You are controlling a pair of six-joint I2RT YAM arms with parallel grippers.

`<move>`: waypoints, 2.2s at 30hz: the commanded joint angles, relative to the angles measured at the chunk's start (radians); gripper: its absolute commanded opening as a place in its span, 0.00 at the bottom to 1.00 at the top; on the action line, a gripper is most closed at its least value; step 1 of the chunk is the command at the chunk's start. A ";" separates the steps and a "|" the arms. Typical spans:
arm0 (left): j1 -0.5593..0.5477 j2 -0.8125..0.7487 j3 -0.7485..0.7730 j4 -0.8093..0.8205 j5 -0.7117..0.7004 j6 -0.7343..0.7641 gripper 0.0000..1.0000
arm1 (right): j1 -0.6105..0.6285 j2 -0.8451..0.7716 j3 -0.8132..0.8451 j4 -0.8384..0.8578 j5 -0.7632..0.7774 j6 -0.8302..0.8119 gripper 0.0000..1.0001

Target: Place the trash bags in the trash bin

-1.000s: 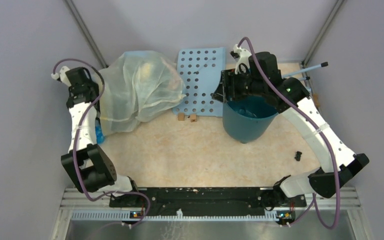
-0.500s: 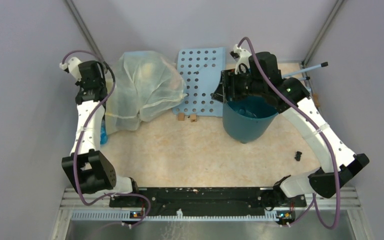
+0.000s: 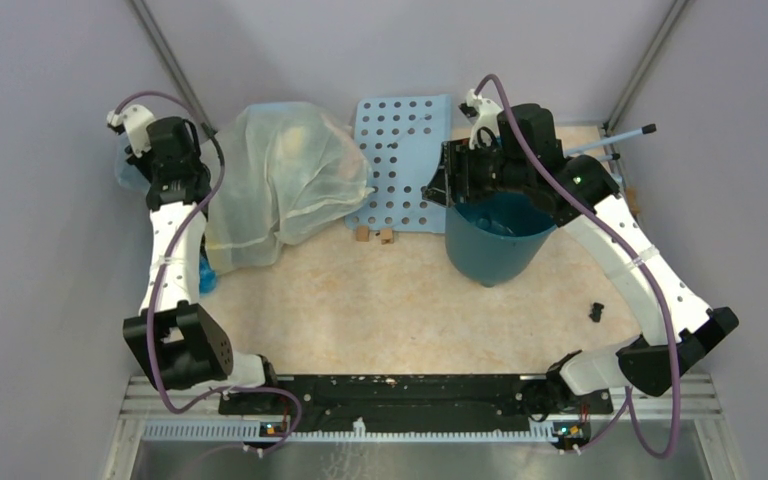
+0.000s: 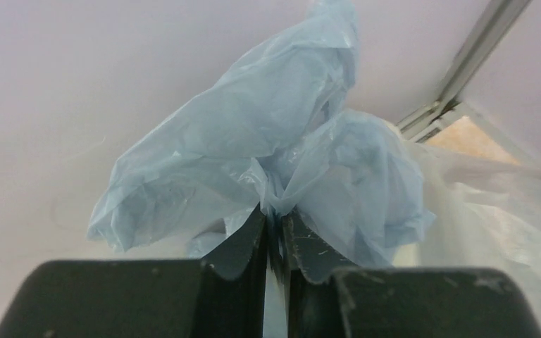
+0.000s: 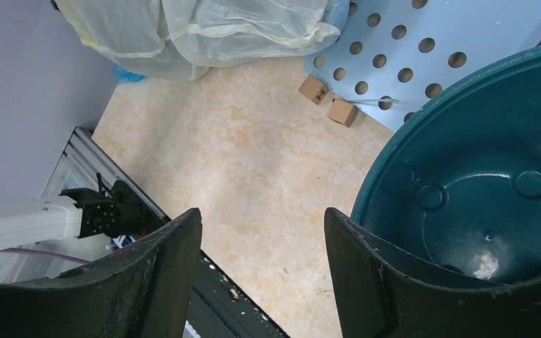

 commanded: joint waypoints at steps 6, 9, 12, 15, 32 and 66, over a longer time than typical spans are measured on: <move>-0.008 -0.149 0.116 0.178 0.192 -0.078 0.17 | 0.009 -0.024 -0.001 0.030 -0.003 0.005 0.64; -0.009 -0.185 0.122 0.233 0.141 -0.073 0.19 | 0.008 -0.034 -0.007 0.035 0.003 0.010 0.65; -0.009 -0.200 0.154 0.234 0.158 -0.065 0.21 | 0.009 -0.048 -0.017 0.045 0.009 0.014 0.66; -0.009 -0.220 0.174 0.193 0.223 -0.121 0.21 | 0.009 -0.054 -0.024 0.053 0.011 0.018 0.67; -0.079 -0.308 -0.145 0.144 1.087 -0.750 0.18 | 0.009 -0.079 -0.031 0.077 0.005 0.034 0.71; -0.721 -0.185 -0.240 0.263 1.369 -0.725 0.00 | 0.009 -0.218 -0.199 0.203 -0.077 0.076 0.70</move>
